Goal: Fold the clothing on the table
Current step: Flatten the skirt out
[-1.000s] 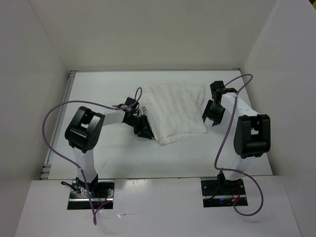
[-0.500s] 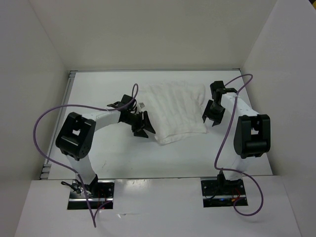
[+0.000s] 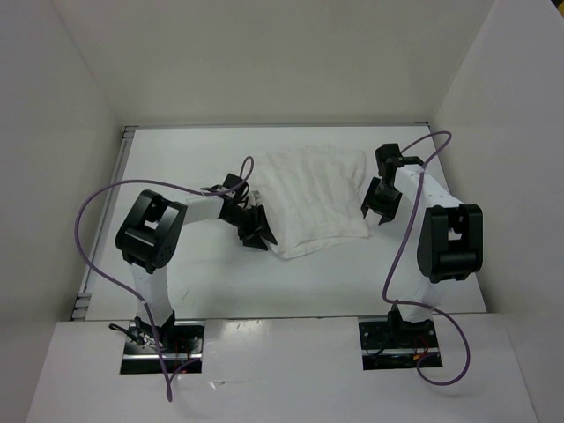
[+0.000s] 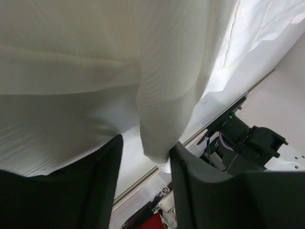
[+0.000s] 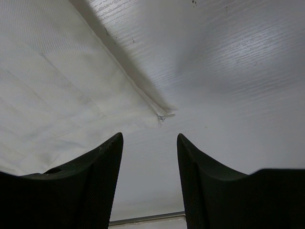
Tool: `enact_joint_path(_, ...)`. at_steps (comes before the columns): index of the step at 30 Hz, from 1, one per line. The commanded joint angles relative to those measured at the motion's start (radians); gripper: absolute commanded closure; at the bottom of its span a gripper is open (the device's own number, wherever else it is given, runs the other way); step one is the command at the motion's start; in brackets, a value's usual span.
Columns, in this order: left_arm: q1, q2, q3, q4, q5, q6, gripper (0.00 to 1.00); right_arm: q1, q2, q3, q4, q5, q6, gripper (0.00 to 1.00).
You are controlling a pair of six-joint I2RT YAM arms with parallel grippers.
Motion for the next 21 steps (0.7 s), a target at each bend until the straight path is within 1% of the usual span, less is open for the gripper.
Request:
enact_joint_path(1,-0.010,0.028,0.004,0.031,-0.005,0.006,0.52,-0.001,-0.004,0.038,0.009,0.016,-0.015,0.45)
enact_joint_path(2,-0.010,0.028,0.004,0.031,-0.005,0.006,0.63,-0.001,-0.004,0.038,0.009,0.016,-0.015,0.45)
enact_joint_path(3,-0.010,0.028,0.004,0.031,-0.005,0.015,0.68,-0.001,-0.004,0.038,0.009,0.016,-0.015,0.45)
enact_joint_path(5,-0.010,0.019,-0.007,0.019,0.004,0.025,0.73,-0.001,0.007,0.038,0.009,0.006,-0.015,0.45)
enact_joint_path(6,-0.010,-0.005,-0.017,0.019,0.004,0.026,0.80,-0.001,0.021,0.038,0.021,0.006,-0.015,0.45)
enact_joint_path(8,-0.010,-0.018,-0.017,0.019,0.004,0.036,0.83,-0.001,0.033,0.038,0.021,0.006,-0.015,0.45)
enact_joint_path(11,-0.010,-0.018,-0.028,0.008,0.004,0.045,0.89,-0.001,0.094,0.038,0.053,-0.007,-0.024,0.45)
enact_joint_path(14,-0.010,-0.018,-0.037,0.008,0.004,0.045,0.92,-0.001,0.127,0.038,0.066,-0.021,-0.024,0.45)
enact_joint_path(15,-0.010,-0.018,-0.037,0.008,0.004,0.045,0.94,-0.001,0.127,0.038,0.079,-0.048,-0.024,0.45)
enact_joint_path(20,-0.010,-0.018,-0.037,0.008,0.004,0.068,0.94,-0.001,0.170,0.000,0.104,-0.114,-0.033,0.45)
enact_joint_path(21,-0.010,-0.007,-0.037,-0.004,0.004,0.068,0.94,-0.001,0.183,-0.010,0.113,-0.137,-0.042,0.48)
